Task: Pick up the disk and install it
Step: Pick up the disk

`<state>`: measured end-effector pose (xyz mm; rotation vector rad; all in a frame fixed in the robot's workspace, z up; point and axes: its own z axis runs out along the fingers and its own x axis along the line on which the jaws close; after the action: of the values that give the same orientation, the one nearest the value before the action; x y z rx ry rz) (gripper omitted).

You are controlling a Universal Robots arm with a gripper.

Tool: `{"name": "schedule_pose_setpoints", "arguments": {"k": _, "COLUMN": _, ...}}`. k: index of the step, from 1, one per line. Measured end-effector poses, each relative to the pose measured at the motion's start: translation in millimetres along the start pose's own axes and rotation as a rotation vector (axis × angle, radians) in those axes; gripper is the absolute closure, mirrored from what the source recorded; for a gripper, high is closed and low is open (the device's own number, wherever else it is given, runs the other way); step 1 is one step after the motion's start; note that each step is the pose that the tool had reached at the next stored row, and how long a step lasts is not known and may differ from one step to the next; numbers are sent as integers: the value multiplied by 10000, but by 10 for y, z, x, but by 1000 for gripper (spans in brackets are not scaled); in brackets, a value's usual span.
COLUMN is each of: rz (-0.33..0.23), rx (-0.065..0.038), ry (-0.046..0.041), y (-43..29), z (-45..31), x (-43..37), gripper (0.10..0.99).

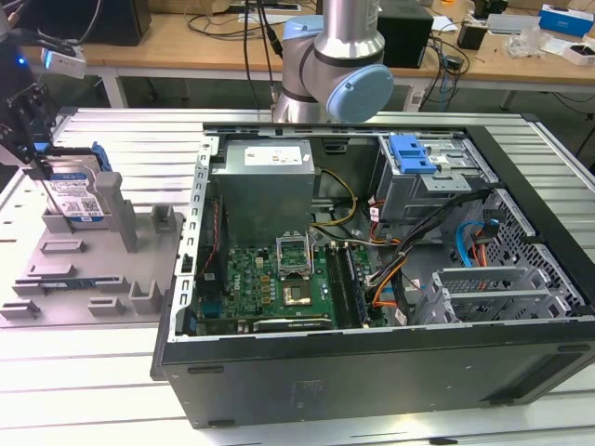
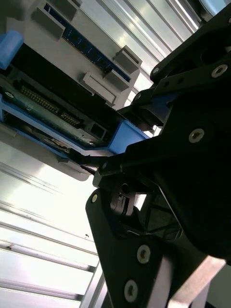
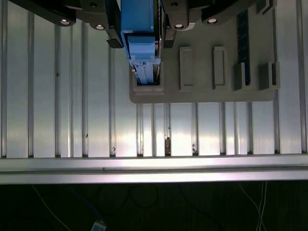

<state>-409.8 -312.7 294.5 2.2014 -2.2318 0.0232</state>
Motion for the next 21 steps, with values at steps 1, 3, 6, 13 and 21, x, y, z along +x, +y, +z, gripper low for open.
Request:
{"name": "schedule_pose_setpoints", "arguments": {"k": 1, "rz": 11, "rx": -1, "ry": 0, "y": 0, "z": 13, "x": 0, "gripper": 718}}
{"name": "schedule_pose_setpoints", "arguments": {"k": 3, "rz": 12, "rx": -1, "ry": 1, "y": 0, "z": 18, "x": -1, "gripper": 718}}
{"name": "schedule_pose_setpoints", "arguments": {"k": 6, "rz": 12, "rx": 2, "ry": -2, "y": 0, "z": 16, "x": 0, "gripper": 718}}
{"name": "schedule_pose_setpoints", "arguments": {"k": 13, "rz": 12, "rx": 0, "ry": -5, "y": 0, "z": -111, "x": 2, "gripper": 718}}
{"name": "schedule_pose_setpoints", "arguments": {"k": 21, "rz": 13, "rx": 0, "ry": -6, "y": -3, "z": -520, "x": 8, "gripper": 718}}
